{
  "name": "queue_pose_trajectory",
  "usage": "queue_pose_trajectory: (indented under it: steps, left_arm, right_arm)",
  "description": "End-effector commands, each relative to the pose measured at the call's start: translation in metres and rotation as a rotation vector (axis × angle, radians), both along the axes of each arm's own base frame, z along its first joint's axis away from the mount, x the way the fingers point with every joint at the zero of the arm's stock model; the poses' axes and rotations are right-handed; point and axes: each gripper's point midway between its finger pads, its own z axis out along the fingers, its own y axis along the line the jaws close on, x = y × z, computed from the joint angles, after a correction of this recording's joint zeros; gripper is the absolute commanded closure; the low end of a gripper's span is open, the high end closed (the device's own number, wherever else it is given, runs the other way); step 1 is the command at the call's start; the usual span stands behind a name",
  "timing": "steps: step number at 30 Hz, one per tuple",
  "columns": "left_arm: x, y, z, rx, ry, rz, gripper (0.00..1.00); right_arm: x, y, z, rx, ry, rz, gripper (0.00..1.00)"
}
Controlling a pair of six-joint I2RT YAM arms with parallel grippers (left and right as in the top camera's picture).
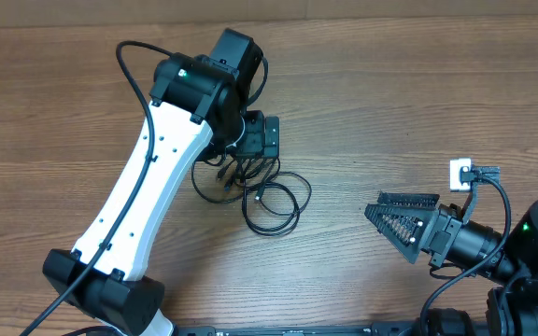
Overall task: Untangle cables
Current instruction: 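Move the right gripper over the loosened cable pile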
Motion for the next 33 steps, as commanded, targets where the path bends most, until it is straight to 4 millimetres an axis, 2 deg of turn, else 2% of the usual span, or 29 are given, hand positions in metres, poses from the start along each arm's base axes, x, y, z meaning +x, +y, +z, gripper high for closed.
queue_pose_trajectory:
  steps: [1, 5, 9, 14, 19, 23, 27, 33]
  left_arm:
    - [0.005, 0.001, 0.061, -0.103, -0.167, 0.001, 0.0]
    - [0.004, 0.016, 0.105, -0.172, -0.269, 0.106, 0.0]
    - [-0.003, 0.038, 0.121, -0.138, -0.33, 0.149, 0.01]
    - [-0.005, 0.068, 0.115, -0.059, -0.308, 0.272, 0.01]
    - [-0.003, 0.089, 0.107, -0.037, -0.263, 0.35, 0.0]
    - [-0.004, 0.102, 0.102, -0.009, -0.238, 0.382, 0.01]
    - [-0.002, 0.111, 0.101, 0.009, -0.24, 0.422, 0.0]
    - [0.002, 0.135, 0.099, 0.013, -0.234, 0.521, 0.0]
  right_arm:
    - [0.004, -0.003, 0.006, 0.017, 0.029, -0.043, 0.0]
    - [0.012, -0.003, 0.007, 0.032, 0.063, -0.044, 0.0]
    - [0.018, 0.008, 0.012, 0.02, 0.078, 0.009, 0.0]
    - [0.034, 0.03, 0.006, -0.105, 0.112, 0.023, 0.0]
    - [0.052, 0.045, -0.038, -0.493, 0.262, -0.073, 0.01]
    - [0.06, 0.063, -0.063, -0.742, 0.316, -0.074, 0.0]
    - [0.066, 0.086, -0.085, -0.814, 0.361, -0.017, 0.0]
    - [0.073, 0.092, -0.107, -0.859, 0.415, -0.003, 0.0]
